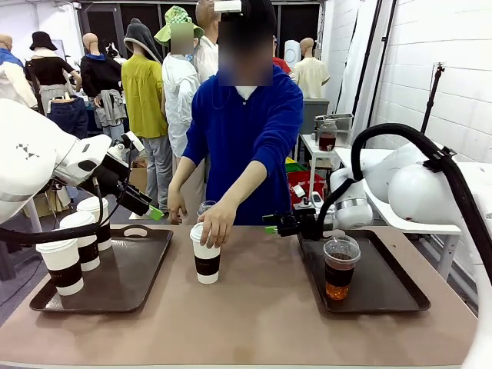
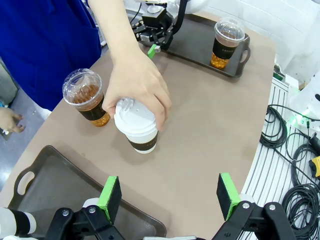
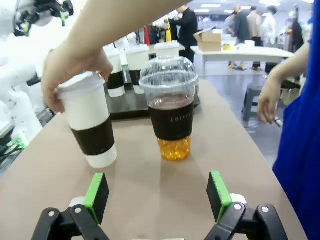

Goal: Distribute the coffee onto the tray.
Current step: Pick up another iced Americano from the middle of the table and place it on the right Handle tray.

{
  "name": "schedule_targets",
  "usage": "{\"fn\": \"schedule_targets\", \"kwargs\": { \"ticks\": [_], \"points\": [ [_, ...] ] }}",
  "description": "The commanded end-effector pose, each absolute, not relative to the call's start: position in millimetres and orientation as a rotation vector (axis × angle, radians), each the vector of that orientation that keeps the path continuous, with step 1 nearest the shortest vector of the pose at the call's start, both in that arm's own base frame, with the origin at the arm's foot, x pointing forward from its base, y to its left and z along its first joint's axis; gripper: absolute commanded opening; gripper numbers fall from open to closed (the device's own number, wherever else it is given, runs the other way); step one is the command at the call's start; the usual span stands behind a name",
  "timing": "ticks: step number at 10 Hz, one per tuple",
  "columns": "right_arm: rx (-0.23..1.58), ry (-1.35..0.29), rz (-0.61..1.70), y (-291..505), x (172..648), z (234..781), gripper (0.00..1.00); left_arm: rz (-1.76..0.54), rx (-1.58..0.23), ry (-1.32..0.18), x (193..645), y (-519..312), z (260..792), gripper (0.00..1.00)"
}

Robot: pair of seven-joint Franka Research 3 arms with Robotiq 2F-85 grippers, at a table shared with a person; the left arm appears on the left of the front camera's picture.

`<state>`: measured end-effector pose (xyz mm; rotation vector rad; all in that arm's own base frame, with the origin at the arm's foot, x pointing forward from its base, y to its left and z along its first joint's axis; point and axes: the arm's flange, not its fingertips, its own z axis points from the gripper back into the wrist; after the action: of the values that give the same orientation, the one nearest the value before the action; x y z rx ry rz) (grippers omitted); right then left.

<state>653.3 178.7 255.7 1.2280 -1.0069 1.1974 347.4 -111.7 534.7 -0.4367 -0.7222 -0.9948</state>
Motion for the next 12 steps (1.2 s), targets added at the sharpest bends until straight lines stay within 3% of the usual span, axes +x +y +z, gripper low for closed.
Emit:
{"fn": "schedule_targets", "kwargs": {
  "ticks": [1, 12],
  "points": [
    [1.238, -0.992, 1.186, 161, 638, 258, 1.00, -1.003, -0.458, -0.727, 349, -110, 533, 1.00],
    [1.232, -0.995, 1.147, 138, 642, 250, 1.00, -1.003, -0.458, -0.727, 349, -110, 533, 1.00]
  ]
}}
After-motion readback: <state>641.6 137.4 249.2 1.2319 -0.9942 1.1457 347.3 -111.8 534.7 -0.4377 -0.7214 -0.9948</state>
